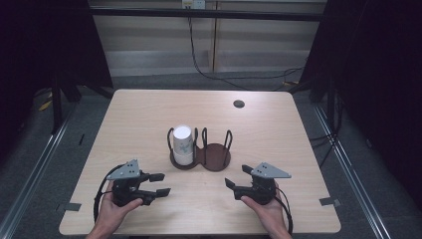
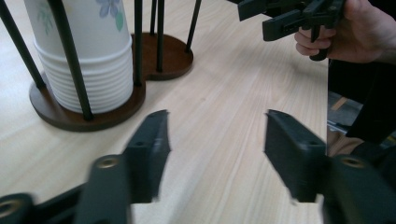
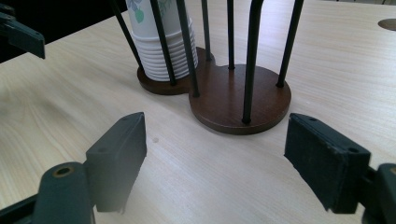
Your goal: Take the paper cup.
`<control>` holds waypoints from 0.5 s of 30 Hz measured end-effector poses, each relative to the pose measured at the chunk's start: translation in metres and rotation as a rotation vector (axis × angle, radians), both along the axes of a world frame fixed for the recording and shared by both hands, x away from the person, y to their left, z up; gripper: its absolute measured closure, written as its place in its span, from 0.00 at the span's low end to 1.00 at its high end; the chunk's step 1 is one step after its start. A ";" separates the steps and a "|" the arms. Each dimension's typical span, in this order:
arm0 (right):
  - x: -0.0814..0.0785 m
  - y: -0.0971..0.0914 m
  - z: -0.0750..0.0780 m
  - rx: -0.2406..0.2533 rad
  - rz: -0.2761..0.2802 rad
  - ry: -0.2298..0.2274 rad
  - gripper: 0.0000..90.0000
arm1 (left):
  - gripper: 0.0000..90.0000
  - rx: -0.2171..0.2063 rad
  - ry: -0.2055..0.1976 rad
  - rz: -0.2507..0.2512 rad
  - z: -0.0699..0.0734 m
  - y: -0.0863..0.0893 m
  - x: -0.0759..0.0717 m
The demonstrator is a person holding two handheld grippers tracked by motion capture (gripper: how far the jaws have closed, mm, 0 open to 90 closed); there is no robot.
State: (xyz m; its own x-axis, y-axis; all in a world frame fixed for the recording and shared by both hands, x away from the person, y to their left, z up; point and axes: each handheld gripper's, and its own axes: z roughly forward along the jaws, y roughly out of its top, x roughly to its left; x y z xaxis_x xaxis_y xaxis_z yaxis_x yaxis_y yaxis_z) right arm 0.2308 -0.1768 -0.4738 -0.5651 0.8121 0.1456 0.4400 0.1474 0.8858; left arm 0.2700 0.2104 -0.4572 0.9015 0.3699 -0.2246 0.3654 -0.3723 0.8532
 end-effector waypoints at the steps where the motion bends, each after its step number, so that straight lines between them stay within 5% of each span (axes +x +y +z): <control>1: -0.001 0.000 0.000 0.005 -0.001 -0.002 0.23 | 0.40 0.000 0.010 0.005 0.000 -0.001 0.002; 7: -0.002 0.003 0.001 0.023 0.035 0.013 0.23 | 0.29 0.016 0.015 0.030 0.004 -0.005 0.008; 15: -0.006 0.001 0.003 0.041 0.064 0.022 0.24 | 0.27 0.010 0.001 0.044 0.014 -0.006 0.009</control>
State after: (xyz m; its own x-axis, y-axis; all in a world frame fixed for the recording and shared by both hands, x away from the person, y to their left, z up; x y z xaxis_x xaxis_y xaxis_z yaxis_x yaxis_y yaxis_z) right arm 0.2252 -0.1753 -0.4711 -0.6124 0.7672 0.1905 0.4500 0.1402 0.8820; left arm 0.2795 0.2041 -0.4428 0.8842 0.4113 -0.2214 0.3821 -0.3642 0.8493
